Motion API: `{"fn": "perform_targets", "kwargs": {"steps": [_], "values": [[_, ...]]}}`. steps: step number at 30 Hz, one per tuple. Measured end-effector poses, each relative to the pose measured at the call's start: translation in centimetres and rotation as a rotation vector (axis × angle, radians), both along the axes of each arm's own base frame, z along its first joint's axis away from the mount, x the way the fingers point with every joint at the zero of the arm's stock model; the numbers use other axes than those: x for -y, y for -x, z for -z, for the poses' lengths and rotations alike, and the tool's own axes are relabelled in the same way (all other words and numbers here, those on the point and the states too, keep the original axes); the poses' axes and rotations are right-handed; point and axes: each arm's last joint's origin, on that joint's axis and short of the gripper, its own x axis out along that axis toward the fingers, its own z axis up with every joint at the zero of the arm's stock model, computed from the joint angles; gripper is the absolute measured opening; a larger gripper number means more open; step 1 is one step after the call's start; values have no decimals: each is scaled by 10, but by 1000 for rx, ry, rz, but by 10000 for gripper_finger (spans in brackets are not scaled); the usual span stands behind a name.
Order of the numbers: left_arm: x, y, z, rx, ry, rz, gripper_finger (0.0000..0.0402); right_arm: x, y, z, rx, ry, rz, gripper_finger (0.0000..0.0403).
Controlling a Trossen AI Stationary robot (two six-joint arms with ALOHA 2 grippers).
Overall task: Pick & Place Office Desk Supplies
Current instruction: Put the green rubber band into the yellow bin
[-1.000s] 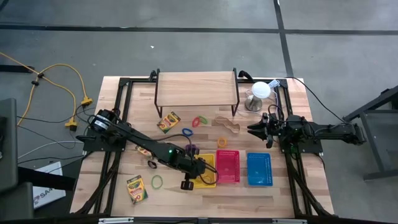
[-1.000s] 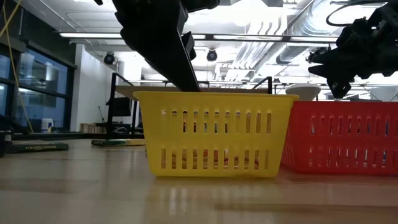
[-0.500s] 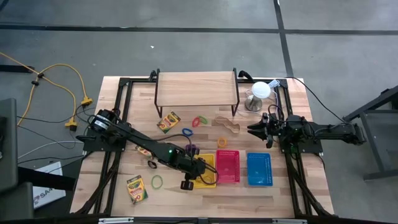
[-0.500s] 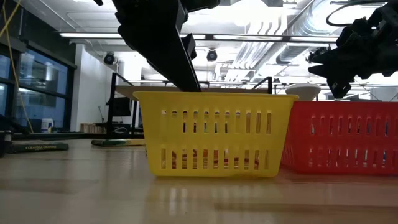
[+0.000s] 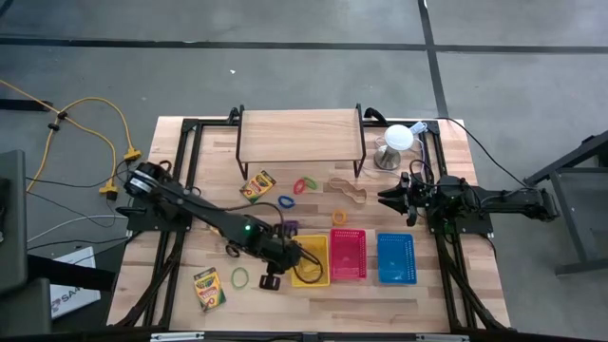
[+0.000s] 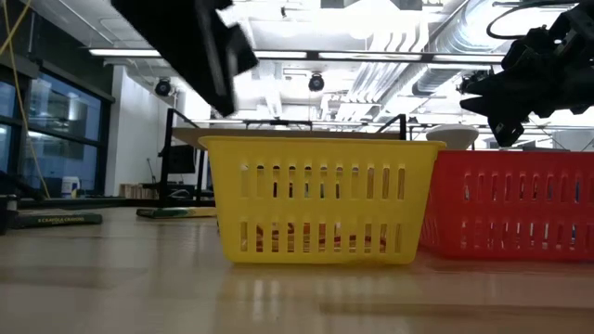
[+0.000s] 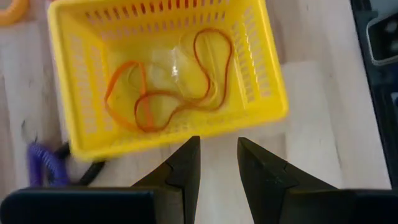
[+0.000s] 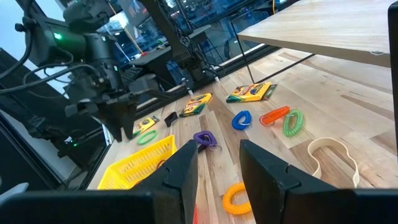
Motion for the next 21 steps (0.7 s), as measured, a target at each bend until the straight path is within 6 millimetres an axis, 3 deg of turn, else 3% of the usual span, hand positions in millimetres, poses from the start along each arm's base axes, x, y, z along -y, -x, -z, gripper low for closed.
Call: {"fn": "perform_targets", "kwargs": {"steps": [9,21], "values": [[8,20,-10,-49,-16,-73,102,0,0,0,0,0,0,107],[29,60,-2,-274,-8,-475,102,0,0,0,0,0,0,107]]}}
